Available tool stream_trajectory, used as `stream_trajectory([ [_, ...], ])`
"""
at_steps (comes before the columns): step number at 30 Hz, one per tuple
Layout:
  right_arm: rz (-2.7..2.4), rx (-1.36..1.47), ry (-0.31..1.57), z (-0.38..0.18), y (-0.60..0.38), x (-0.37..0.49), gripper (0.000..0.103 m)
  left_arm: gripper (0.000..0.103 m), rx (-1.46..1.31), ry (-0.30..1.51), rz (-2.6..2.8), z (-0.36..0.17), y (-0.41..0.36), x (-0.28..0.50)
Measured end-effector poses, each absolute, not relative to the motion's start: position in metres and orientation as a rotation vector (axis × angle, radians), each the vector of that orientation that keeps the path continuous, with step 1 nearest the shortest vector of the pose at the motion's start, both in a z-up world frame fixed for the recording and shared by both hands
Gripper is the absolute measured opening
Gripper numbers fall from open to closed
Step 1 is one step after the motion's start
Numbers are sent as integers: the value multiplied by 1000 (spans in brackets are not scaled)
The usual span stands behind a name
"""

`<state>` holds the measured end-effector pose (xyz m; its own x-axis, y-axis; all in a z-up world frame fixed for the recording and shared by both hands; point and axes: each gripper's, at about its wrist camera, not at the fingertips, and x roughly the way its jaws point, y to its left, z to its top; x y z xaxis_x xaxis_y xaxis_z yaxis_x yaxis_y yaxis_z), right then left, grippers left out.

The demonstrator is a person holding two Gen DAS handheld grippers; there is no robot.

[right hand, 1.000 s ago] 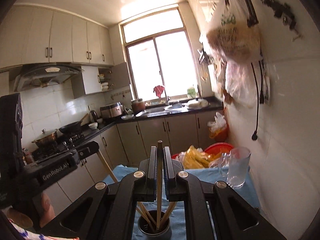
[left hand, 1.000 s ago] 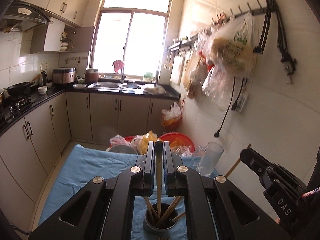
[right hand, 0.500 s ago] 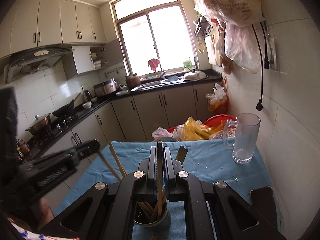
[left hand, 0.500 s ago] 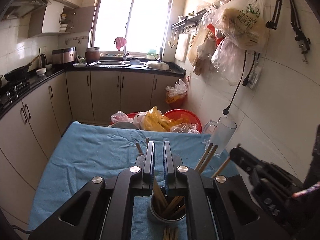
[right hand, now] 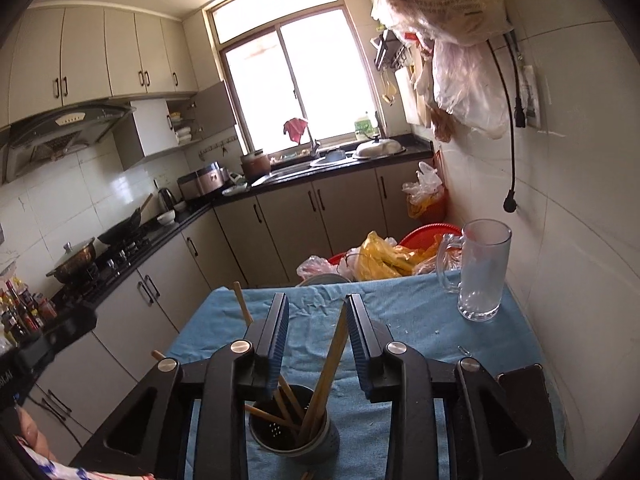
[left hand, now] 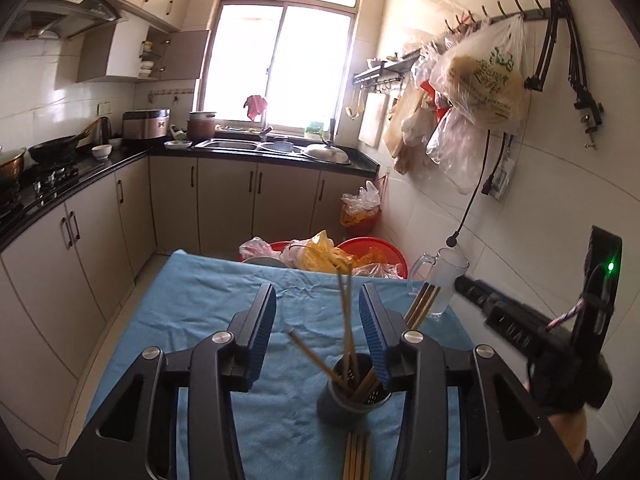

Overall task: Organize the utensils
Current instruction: 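Open both tools to release the chopsticks into the holder, then move both tools down toward the loose chopsticks beside the holder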

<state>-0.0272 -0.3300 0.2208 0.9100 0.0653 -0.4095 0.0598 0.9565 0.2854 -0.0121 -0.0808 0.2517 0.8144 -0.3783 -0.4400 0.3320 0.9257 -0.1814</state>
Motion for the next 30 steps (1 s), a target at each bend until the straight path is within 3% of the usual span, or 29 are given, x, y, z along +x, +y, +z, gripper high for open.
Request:
stream_trajectory([
  [6,-14,285,456,208,-329,-63,49,45,-129,560,-360,218,-54,-34],
  [14,83,259,760,95,-303,-98,48,45,-30,876,-428,112,-83,-31],
  [17,91,281,817,66,-301,-109,48,34,77,934,-472,79,-110,-32],
  [19,90,302,831,57,-305,-112,48,21,140,969,-509,58,-128,-32],
  [27,71,338,830,45,-318,-120,48,2,266,986,-562,26,-165,-37],
  [30,73,340,834,43,-316,-119,48,2,300,965,-547,24,-171,-34],
])
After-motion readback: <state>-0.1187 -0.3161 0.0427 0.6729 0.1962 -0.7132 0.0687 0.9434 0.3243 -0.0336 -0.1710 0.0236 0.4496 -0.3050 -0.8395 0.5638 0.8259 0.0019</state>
